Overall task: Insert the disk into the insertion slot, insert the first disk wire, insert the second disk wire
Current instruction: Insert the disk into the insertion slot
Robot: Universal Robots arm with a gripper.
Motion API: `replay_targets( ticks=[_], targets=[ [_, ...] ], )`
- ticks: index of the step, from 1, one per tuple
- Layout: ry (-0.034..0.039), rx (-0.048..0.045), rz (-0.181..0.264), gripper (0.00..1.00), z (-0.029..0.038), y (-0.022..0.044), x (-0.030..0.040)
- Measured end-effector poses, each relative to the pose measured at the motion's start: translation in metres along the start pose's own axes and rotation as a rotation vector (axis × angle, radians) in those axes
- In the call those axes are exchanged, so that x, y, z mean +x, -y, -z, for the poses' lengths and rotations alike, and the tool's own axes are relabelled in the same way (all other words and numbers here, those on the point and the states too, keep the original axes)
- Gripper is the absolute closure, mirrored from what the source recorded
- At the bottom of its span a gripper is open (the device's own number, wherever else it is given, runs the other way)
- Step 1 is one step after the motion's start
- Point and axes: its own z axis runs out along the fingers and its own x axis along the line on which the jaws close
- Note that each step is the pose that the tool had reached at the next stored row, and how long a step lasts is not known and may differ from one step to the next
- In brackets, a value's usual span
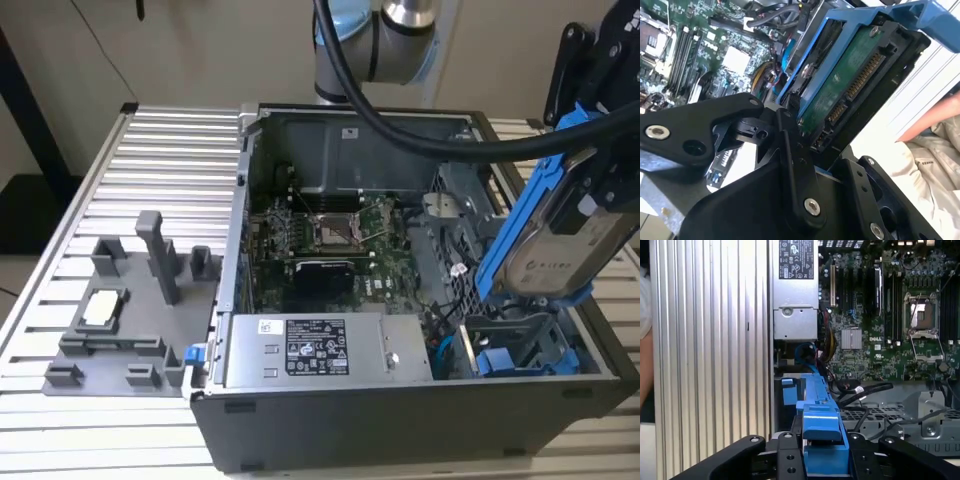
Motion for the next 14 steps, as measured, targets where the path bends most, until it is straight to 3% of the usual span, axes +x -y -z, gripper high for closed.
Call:
replay_targets(
  ticks=[7, 14],
  targets=[
    [0.0027, 0.0133, 0.002, 0.67, -0.0102, 0.0003, 0.0005],
    [0.0037, 0.0191, 0.003, 0.67, -0.0211, 0.0006, 0.0013]
  ],
)
